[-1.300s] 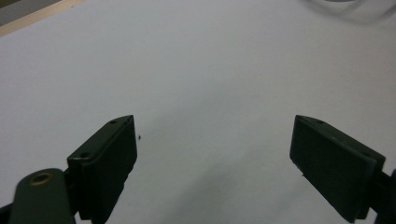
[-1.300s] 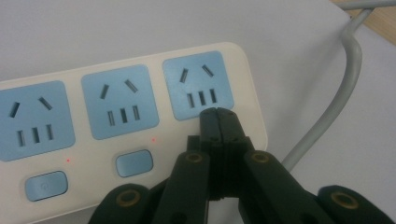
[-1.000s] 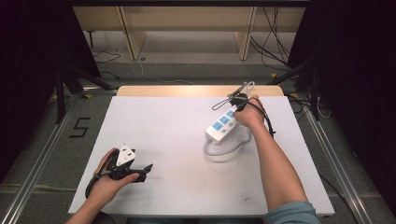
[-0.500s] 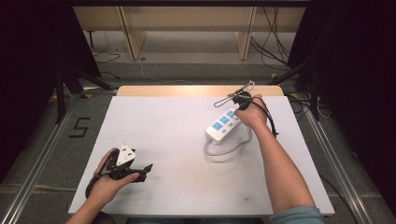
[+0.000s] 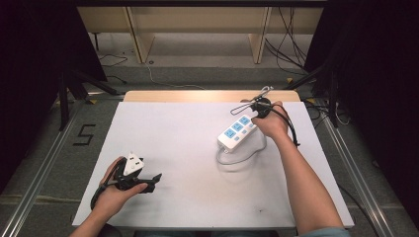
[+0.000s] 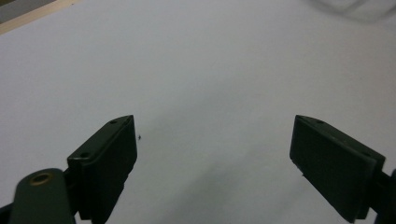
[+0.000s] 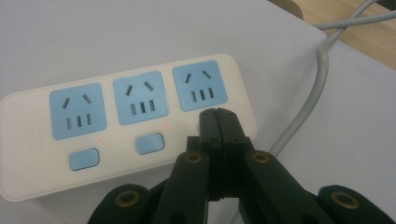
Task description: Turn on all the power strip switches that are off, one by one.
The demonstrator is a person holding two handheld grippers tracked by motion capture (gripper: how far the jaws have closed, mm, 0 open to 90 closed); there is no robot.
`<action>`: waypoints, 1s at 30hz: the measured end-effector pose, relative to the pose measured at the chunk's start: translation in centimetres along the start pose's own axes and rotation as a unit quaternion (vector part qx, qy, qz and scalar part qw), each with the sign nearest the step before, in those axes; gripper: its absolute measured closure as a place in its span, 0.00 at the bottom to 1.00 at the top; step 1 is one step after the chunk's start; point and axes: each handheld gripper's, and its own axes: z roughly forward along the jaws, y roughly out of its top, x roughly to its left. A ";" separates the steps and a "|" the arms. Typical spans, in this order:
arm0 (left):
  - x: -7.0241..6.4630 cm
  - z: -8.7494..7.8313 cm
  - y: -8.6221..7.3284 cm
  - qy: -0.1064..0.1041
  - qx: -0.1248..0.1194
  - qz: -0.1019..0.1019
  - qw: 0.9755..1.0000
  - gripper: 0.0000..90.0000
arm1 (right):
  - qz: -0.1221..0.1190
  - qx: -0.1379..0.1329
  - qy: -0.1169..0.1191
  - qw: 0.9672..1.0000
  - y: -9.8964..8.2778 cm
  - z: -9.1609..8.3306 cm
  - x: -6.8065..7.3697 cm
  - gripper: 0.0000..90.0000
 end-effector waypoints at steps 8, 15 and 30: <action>0.0 0.0 0.0 0.000 0.002 0.000 1.000 0.16 | 0.005 -0.011 0.013 1.000 -0.8 -0.7 0.2 1.00; 0.0 0.0 0.0 0.000 0.001 -0.001 1.000 0.16 | 0.006 -0.014 0.022 1.000 -1.7 -1.2 0.3 1.00; 0.0 0.1 0.0 0.000 0.003 -0.004 1.000 0.16 | 0.010 -0.055 0.049 0.997 -4.9 -2.9 0.9 0.89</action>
